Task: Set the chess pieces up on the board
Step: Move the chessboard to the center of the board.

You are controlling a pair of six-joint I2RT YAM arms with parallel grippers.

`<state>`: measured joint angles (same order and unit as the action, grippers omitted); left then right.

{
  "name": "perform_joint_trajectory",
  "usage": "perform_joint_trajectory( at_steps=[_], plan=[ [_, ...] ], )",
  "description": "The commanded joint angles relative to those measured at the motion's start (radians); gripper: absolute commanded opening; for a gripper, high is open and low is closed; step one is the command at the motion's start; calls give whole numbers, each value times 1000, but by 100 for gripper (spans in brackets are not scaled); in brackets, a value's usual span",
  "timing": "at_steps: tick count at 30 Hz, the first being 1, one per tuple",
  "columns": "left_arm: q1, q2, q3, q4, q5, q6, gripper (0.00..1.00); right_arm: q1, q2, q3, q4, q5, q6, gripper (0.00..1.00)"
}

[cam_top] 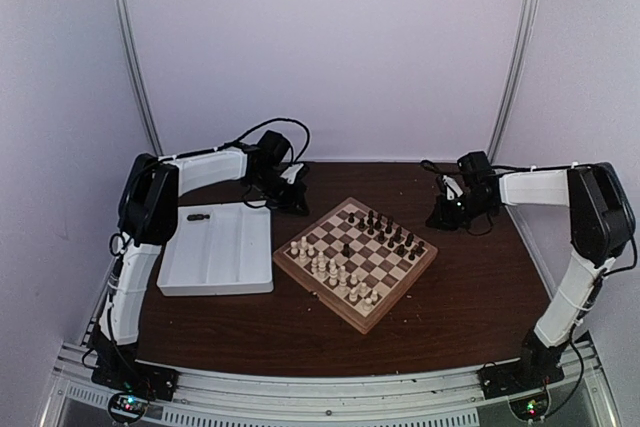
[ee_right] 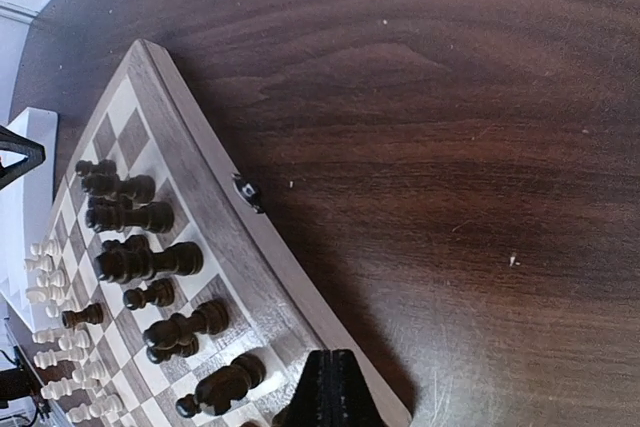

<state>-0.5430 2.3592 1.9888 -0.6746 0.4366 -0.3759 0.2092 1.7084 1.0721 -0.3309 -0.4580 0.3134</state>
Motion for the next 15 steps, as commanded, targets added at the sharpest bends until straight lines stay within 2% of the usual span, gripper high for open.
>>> perform_joint_trajectory(
  at_steps=[1,15],
  plan=[
    [16,38,55,-46,43,-37,0,-35,90,70,5,-153,-6,0],
    [43,127,78,-88,155,-44,0,-37,264,140,-20,-245,-20,0]
  ],
)
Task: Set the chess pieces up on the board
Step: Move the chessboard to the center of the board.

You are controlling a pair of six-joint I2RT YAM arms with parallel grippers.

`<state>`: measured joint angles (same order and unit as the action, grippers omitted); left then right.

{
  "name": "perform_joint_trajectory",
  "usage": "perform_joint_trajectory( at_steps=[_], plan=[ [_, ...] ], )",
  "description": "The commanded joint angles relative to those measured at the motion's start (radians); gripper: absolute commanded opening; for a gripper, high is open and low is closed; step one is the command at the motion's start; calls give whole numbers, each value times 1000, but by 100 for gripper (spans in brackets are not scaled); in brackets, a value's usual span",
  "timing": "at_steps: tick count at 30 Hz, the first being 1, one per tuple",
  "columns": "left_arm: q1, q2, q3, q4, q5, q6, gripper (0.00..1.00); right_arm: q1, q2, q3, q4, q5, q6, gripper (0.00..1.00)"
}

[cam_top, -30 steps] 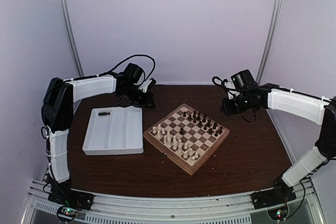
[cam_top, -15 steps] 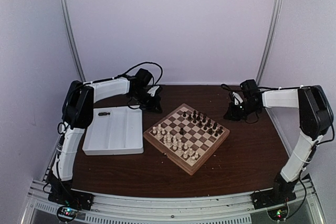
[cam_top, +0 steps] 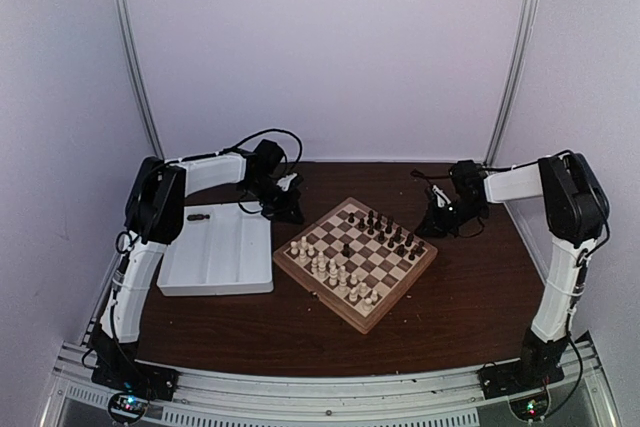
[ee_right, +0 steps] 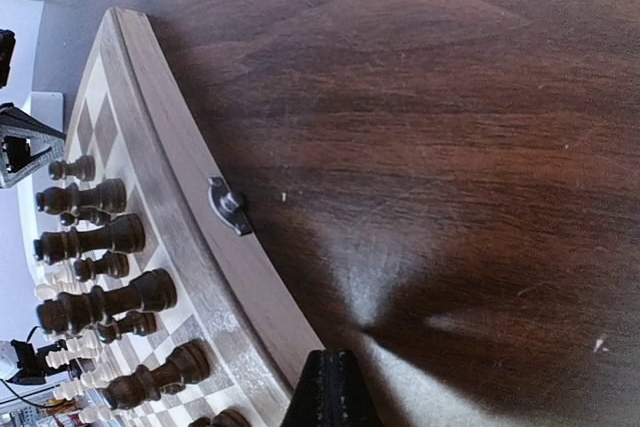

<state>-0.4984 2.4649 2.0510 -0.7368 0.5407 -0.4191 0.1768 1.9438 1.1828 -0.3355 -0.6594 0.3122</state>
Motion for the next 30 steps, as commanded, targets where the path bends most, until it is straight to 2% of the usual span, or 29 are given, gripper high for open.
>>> perform_joint_trajectory(
  at_steps=[1,15,30],
  plan=[
    [-2,23,12,-26,52,0,0,-5,34,31,-18,-46,-23,0],
    [-19,5,-57,-33,110,25,0,-1,15,-14,-30,-88,-27,0],
    [-80,-81,-127,-63,97,52,0,32,-106,-188,39,-64,4,0]
  ],
)
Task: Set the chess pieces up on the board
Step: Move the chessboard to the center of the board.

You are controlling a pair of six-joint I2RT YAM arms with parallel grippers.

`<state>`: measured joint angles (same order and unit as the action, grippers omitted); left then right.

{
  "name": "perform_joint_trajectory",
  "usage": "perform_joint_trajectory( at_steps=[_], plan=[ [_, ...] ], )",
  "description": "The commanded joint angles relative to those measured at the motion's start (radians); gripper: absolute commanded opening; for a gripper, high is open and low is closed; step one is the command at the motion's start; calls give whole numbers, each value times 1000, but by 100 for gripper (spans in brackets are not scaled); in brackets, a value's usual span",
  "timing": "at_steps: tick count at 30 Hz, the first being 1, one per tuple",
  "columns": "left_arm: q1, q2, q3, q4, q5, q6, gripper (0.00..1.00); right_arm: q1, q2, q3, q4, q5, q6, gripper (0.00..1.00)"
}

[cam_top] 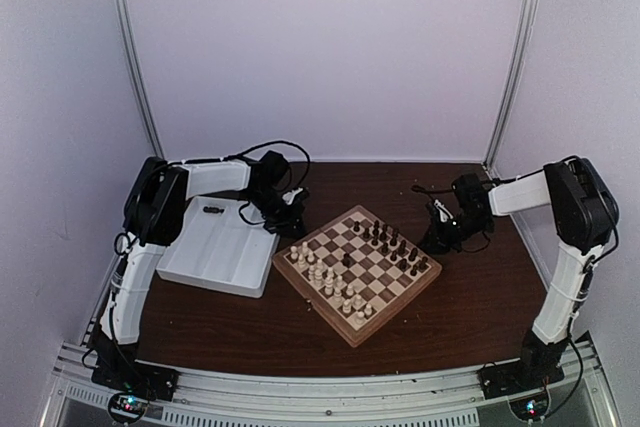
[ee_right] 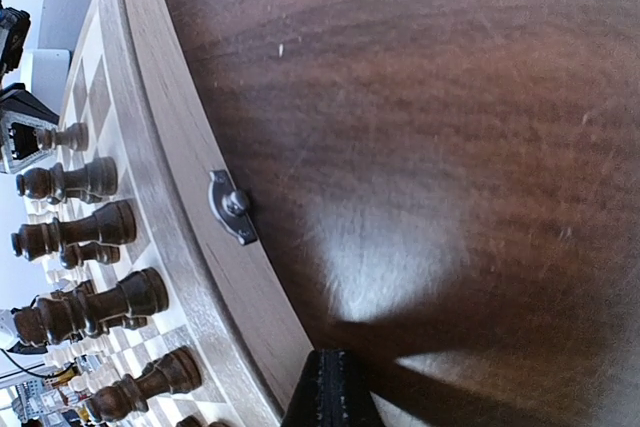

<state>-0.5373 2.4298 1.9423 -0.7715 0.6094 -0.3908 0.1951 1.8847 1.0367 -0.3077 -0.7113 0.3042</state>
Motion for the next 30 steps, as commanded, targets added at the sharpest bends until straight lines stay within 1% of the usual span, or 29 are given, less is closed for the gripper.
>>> perform_joint_trajectory(
  at_steps=[1,7,15,18,23,24,26,27,30],
  plan=[
    [-49,-49,-19,-37,24,29,0,13,-57,-50,10,-11,12,0],
    [-85,-78,-48,-41,22,36,0,17,-113,-106,4,-7,12,0],
    [-130,-90,-49,-41,16,33,0,30,-212,-220,34,15,54,0],
    [-132,-104,-43,-41,-30,30,0,30,-251,-223,-7,70,39,0],
    [-127,-174,-3,-39,-158,29,0,30,-345,-154,-111,228,9,1],
    [-127,-190,11,-38,-170,29,3,30,-370,-142,-126,258,7,3],
    [-127,-233,29,-38,-226,39,11,39,-420,-116,-166,332,-15,4],
    [-127,-258,32,-37,-255,45,17,53,-447,-101,-188,374,-31,6],
    [-127,-360,-8,-12,-357,60,25,123,-508,-56,-252,460,-76,11]
  ],
)
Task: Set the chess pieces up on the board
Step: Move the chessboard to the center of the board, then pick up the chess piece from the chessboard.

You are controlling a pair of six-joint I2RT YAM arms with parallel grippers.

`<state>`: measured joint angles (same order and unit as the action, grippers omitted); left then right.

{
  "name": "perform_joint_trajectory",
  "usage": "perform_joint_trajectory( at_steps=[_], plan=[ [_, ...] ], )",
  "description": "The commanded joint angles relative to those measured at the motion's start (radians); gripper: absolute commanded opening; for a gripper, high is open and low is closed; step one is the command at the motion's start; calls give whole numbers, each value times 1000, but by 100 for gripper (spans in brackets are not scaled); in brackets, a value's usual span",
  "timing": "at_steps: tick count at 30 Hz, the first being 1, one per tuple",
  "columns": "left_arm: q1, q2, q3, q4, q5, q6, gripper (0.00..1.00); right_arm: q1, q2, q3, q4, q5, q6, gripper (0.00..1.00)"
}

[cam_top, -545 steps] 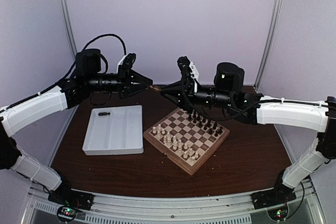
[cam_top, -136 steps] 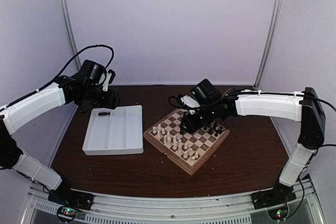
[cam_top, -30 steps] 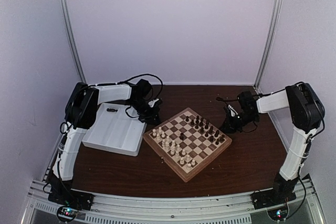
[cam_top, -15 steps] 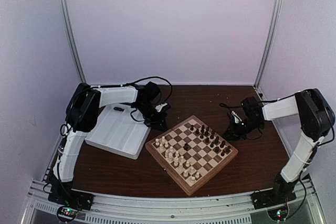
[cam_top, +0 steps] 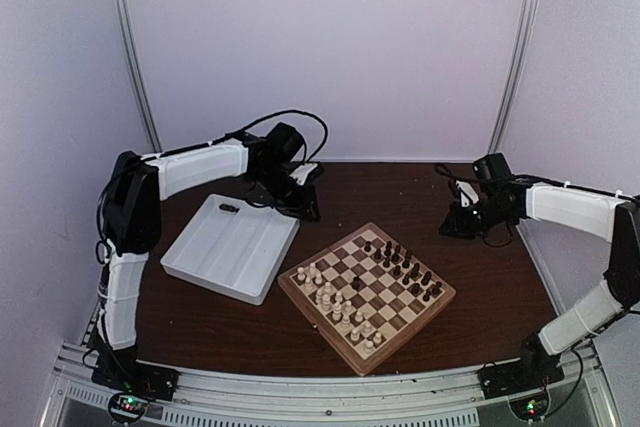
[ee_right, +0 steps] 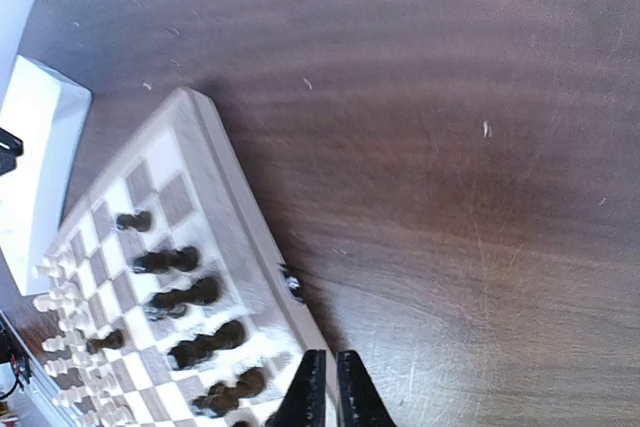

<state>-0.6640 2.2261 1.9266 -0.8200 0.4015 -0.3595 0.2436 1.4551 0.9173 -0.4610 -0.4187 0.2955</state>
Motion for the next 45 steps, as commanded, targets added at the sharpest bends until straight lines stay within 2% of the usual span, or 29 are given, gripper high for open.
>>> perform_joint_trajectory(
  at_steps=[1,6,10,16,20,23,26,28,30,36,45],
  plan=[
    [0,-197,-23,55,-186,34,27,105,-93,75,-116,187,-80,13],
    [1,-369,-178,93,-329,62,37,300,-120,141,-185,304,-130,24],
    [12,-479,-301,113,-386,70,45,417,-103,175,-169,314,-141,31],
    [70,-631,-497,149,-469,41,48,560,28,280,-183,326,-179,37],
    [102,-722,-632,202,-495,-16,66,635,149,352,-212,344,-208,39],
    [111,-771,-720,247,-499,-39,69,687,214,392,-236,367,-223,41],
    [124,-790,-776,261,-518,-62,75,713,261,415,-247,377,-223,43],
    [143,-795,-809,276,-524,-82,85,717,279,420,-250,380,-215,44],
    [157,-802,-843,306,-524,-96,91,717,293,420,-248,375,-211,44],
    [162,-827,-900,370,-535,-109,93,720,329,420,-257,379,-206,43],
    [162,-804,-883,355,-545,-107,92,721,379,433,-235,356,-206,33]
  ],
)
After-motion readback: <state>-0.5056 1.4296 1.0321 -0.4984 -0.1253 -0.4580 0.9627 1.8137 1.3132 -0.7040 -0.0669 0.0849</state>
